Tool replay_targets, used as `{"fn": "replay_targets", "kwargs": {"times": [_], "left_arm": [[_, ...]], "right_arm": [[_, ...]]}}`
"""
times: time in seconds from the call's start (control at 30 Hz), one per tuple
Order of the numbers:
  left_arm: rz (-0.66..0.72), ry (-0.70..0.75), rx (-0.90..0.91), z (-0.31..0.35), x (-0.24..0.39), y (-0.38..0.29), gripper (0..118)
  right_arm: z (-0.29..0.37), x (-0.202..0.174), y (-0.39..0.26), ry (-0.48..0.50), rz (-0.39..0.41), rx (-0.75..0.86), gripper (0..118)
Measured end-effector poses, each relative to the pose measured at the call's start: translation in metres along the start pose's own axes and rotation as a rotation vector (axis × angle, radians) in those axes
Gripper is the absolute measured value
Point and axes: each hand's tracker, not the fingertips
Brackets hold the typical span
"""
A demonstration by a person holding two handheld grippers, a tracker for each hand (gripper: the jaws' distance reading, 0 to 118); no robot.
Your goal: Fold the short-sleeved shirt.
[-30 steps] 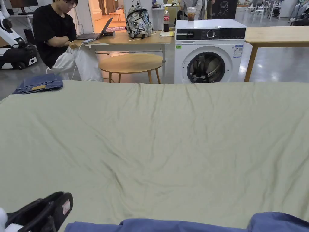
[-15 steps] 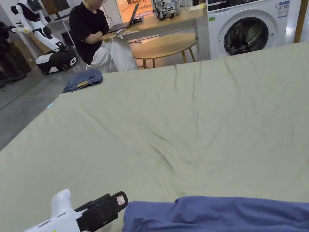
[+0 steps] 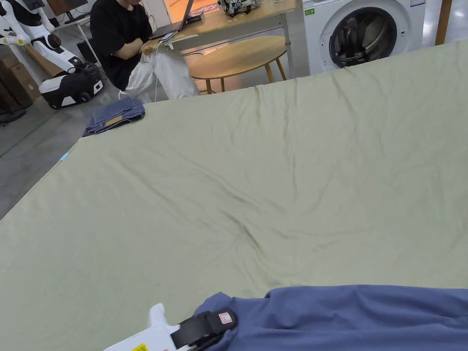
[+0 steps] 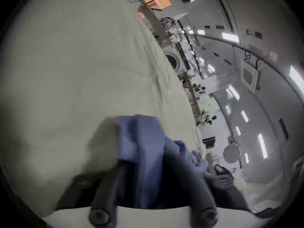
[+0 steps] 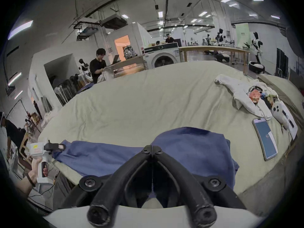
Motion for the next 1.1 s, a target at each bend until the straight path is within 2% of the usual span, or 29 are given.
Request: {"fn": "replay_targets", "kwargs": {"times": [0.07,0.17,0.23,0.37,0.43,0.53,0.6,0.77,0.87,0.9,0.97,1.07,1.1], "left_arm": [[-0.005,0.046,0.045,0.003,0.010,0.001,6],[0.019,-0.028,0.152,0.039,0.016,0.028,6],[-0.021,-0.005,0.184,0.062,0.034,0.039,6],[-0.241,0.207,0.240,0.098,0.095,0.061,6],[-0.326,0.213,0.218,0.092,0.126,0.060,6],[-0.457,0.244,0.210,0.055,0.149,0.051,6],[-0.513,0.235,0.114,0.009,0.165,0.029,6],[-0.534,0.191,-0.136,-0.103,0.164,-0.031,6],[-0.578,0.134,-0.196,-0.136,0.174,-0.058,6],[-0.595,0.138,-0.208,-0.143,0.174,-0.064,15],[-0.613,0.076,-0.197,-0.145,0.182,-0.066,68],[-0.566,-0.104,-0.148,-0.130,0.186,-0.056,66],[-0.529,-0.102,-0.149,-0.128,0.184,-0.052,62]], "right_arm": [[0.001,0.005,-0.001,-0.003,0.001,-0.005,0],[0.006,0.008,-0.001,-0.008,0.016,0.005,0],[0.007,0.006,0.001,-0.003,0.009,0.008,0],[0.007,0.006,0.001,0.015,-0.025,0.019,0],[0.006,0.006,-0.001,0.022,-0.044,0.027,0],[0.007,0.003,-0.003,0.032,-0.061,0.036,0],[0.010,0.002,-0.003,0.040,-0.056,0.031,0],[0.017,0.008,-0.008,0.024,-0.048,0.036,0],[0.021,0.017,-0.009,0.000,-0.058,0.033,0],[0.022,0.020,-0.010,-0.013,-0.062,0.037,0],[0.022,0.028,-0.012,-0.019,-0.084,0.033,0],[0.023,0.036,-0.015,-0.023,-0.118,0.031,0],[0.023,0.038,-0.017,-0.027,-0.127,0.031,0]]}}
